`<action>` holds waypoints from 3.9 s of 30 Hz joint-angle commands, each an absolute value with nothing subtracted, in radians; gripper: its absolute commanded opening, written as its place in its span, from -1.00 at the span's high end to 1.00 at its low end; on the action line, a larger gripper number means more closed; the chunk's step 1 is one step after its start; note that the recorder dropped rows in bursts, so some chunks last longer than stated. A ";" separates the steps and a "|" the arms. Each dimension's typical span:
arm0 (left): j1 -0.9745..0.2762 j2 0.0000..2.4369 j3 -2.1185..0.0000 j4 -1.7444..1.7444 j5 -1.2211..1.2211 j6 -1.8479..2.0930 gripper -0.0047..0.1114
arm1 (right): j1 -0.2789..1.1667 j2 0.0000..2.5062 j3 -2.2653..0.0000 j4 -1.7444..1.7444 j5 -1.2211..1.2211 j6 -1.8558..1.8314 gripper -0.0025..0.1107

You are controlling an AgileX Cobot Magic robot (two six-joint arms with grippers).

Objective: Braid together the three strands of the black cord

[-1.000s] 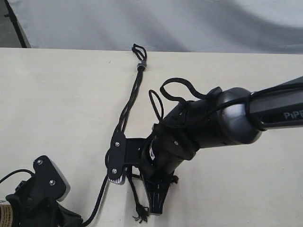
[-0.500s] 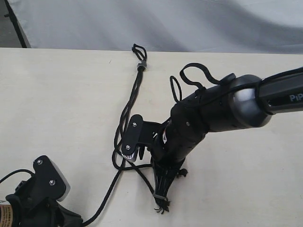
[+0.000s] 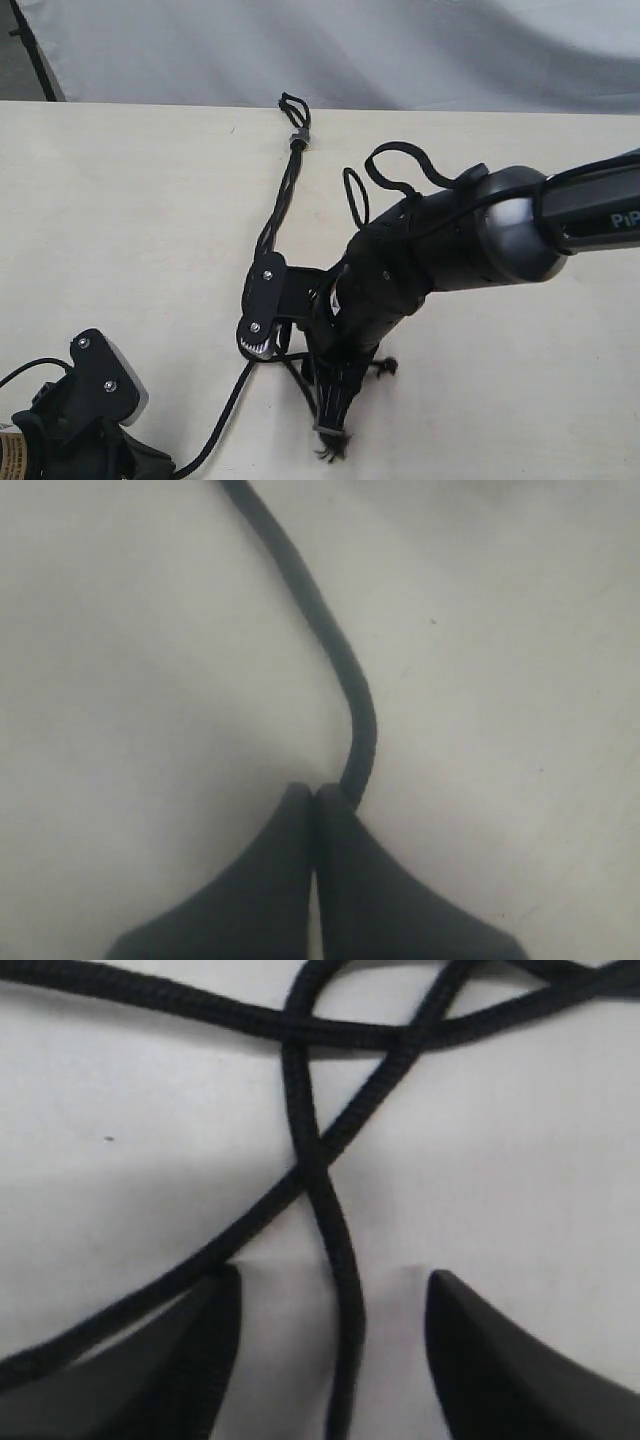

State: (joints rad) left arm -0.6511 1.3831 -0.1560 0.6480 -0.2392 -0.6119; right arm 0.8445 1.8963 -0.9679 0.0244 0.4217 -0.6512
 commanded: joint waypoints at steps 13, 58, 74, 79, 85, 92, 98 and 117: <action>-0.650 1.382 -0.148 0.642 -0.236 -0.612 0.92 | 0.865 1.670 -0.941 0.123 0.584 -0.474 -0.26; -0.650 1.382 -0.148 0.642 -0.236 -0.631 0.92 | 1.142 1.829 -0.978 0.239 0.529 -0.390 0.45; -0.650 1.382 -0.148 0.642 -0.233 -0.631 0.92 | 0.913 1.788 -0.952 -0.028 0.505 -0.163 -0.03; -0.650 1.382 -0.148 0.642 -0.233 -0.631 0.92 | 0.910 1.839 -0.926 -0.033 0.465 -0.188 -0.03; -0.650 1.382 -0.148 0.642 -0.233 -0.631 0.92 | 0.910 1.896 -0.925 -0.045 0.484 -0.188 0.59; -0.650 1.382 -0.148 0.642 -0.229 -0.634 0.92 | 0.930 1.882 -0.911 0.000 0.574 -0.182 0.95; -0.650 1.382 -0.147 0.642 -0.201 -0.651 0.92 | 0.959 1.855 -0.869 0.000 0.578 -0.184 0.95; -0.650 1.382 -0.147 0.642 -0.240 -0.704 0.92 | 0.959 1.647 -0.871 -0.027 0.612 -0.118 -0.32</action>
State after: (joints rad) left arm -0.6511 1.3831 -0.1560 0.6480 -0.2273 -0.6833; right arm 0.9585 1.7502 -0.8707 -0.0240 0.5769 -0.1194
